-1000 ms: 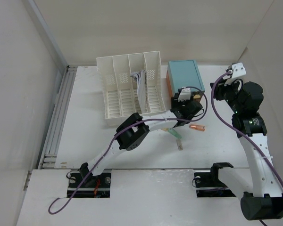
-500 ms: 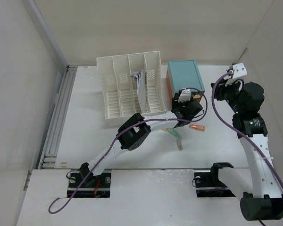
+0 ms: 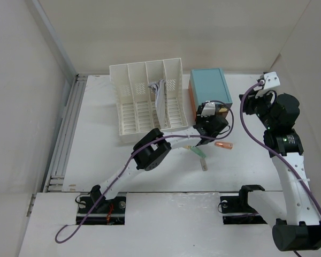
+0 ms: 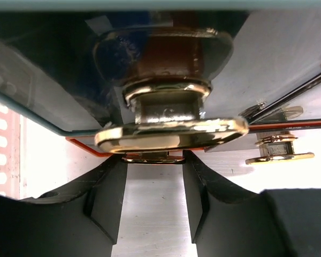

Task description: Organize the desk

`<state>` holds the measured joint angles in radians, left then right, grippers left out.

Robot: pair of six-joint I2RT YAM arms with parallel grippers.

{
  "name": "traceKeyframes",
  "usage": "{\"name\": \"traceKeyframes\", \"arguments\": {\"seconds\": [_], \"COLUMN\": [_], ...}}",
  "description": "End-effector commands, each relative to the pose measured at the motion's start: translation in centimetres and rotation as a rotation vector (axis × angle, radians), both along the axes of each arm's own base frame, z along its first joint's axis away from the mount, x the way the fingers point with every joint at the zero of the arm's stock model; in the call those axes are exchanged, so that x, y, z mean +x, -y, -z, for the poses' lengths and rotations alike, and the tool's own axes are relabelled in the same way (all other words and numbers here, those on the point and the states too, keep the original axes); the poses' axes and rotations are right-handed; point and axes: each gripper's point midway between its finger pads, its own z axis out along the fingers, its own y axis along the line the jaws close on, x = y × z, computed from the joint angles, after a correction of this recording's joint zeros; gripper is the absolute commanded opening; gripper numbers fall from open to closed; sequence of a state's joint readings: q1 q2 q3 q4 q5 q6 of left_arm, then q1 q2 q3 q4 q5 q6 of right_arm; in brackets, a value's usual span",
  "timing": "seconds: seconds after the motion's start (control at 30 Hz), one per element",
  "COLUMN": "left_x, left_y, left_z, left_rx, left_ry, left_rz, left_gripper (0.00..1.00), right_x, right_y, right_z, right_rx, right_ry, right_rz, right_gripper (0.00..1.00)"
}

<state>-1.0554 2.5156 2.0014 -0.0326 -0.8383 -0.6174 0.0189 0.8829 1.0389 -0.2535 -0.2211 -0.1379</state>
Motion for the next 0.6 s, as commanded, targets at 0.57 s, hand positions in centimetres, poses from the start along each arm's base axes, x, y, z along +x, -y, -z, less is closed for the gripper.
{"name": "traceKeyframes", "arguments": {"seconds": [0.57], "left_x": [-7.6], "left_y": [-0.1], "left_z": [0.1], "left_rx": [-0.041], "left_ry": [-0.011], "left_rz": [0.055], "left_gripper": [0.13], "right_x": [-0.3], "right_y": [0.1], "right_z": [-1.7], "right_rx": [0.009], "right_ry": [0.051], "right_rz": [-0.002], "right_gripper": [0.39]}}
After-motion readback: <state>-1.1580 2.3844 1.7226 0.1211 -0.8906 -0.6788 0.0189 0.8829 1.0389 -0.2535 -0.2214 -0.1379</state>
